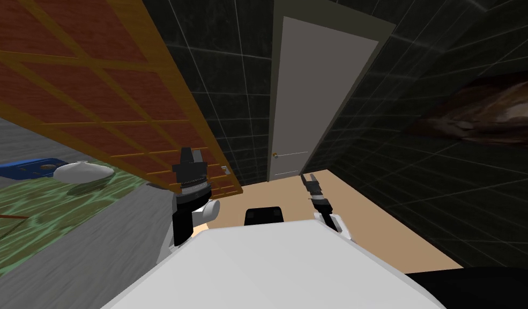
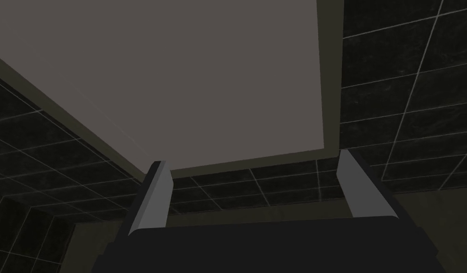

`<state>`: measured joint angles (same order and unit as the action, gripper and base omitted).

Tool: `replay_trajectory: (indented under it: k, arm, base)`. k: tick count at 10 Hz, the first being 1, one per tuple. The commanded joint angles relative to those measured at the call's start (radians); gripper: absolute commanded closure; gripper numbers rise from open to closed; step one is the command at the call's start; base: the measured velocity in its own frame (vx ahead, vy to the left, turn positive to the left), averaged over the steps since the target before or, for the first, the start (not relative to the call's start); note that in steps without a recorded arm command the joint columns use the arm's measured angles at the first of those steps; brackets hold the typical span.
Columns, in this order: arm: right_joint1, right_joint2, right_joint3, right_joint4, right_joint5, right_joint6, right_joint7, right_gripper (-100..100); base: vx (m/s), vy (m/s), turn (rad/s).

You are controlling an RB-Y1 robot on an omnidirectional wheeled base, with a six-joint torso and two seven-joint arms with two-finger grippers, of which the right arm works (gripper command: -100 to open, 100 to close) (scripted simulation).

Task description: Pull the door open

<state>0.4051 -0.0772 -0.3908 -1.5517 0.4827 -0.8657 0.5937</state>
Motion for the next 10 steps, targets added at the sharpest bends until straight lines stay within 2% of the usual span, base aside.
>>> replay_trajectory:
  k: [1, 2, 3, 6, 8, 10]
  arm:
    - [-0.008, 0.003, -0.015, 0.039, 0.022, -0.014, 0.028, -100]
    - [-0.011, 0.005, -0.024, 0.061, 0.034, -0.022, 0.043, -100]
    - [-0.016, 0.011, -0.04, 0.102, 0.059, -0.039, 0.072, -100]
    - [-0.024, 0.021, -0.065, 0.164, 0.095, -0.063, 0.115, -100]
    - [-0.029, 0.029, -0.081, 0.202, 0.117, -0.078, 0.141, -100]
    - [-0.032, 0.033, -0.088, 0.22, 0.128, -0.086, 0.154, -100]
  base:
    - [0.099, -0.006, 0.07]
    - [0.101, -0.016, 0.068]
    - [0.141, -0.022, 0.136]
    - [0.131, -0.03, 0.069]
    - [0.088, -0.002, 0.071]
    - [0.057, -0.012, 0.029]
